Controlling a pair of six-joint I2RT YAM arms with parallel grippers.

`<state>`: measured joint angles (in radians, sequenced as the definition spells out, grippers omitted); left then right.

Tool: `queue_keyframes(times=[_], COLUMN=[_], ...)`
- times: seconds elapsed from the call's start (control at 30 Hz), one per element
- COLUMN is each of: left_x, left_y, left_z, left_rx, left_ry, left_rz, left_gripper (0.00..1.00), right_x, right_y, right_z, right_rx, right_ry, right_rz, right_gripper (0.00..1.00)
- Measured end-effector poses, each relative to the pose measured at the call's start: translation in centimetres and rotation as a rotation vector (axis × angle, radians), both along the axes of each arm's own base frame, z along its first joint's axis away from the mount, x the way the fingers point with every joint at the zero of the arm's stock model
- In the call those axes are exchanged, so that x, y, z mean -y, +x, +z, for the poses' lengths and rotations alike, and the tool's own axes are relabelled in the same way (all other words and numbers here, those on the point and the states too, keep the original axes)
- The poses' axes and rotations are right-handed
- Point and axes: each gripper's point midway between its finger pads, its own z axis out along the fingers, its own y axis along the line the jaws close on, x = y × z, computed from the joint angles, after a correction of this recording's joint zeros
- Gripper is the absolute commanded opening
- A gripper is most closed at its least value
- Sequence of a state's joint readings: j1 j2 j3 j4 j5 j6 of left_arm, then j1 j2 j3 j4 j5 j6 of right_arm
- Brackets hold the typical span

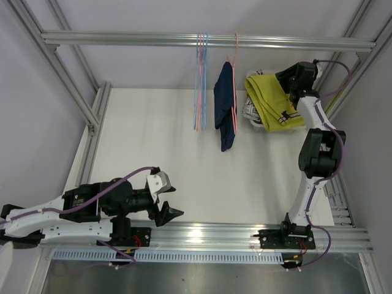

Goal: Remove the trousers from the hanger
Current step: Place the trousers in the bin.

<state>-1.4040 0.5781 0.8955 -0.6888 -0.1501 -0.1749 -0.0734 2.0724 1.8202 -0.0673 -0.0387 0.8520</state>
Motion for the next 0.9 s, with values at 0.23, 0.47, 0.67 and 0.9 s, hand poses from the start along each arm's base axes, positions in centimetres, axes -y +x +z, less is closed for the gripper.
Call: queue_keyframes(times=[0.23,0.47,0.67,0.9], left_x=[-0.1,-0.3,-0.3,-0.1], left_y=[0.0,0.0,0.4,1.9], left_z=[0.2,0.5,0.7,2.1], left_rx=[0.001,0.005,0.010,0.005], left_ry=[-0.009,-0.028,-0.038,-0.020], left_rz=[0.000,0.001,0.025,0.126], left_gripper=[0.84,0.84,0.84,0.84], right_x=[-0.5,-1.1,-1.4,-3.4], right_y=[-1.4,-0.9,-2.5,-11.5], right_z=[-6.1,-2.8,4.0,8.0], right_rx=[-0.076,-0.052,0.034,0.063], right_ry=[0.025,0.006,-0.044,-0.042], right_rz=[0.016,0.068,0.097,0.175], right_gripper=[0.50,0.56,0.61,0.63])
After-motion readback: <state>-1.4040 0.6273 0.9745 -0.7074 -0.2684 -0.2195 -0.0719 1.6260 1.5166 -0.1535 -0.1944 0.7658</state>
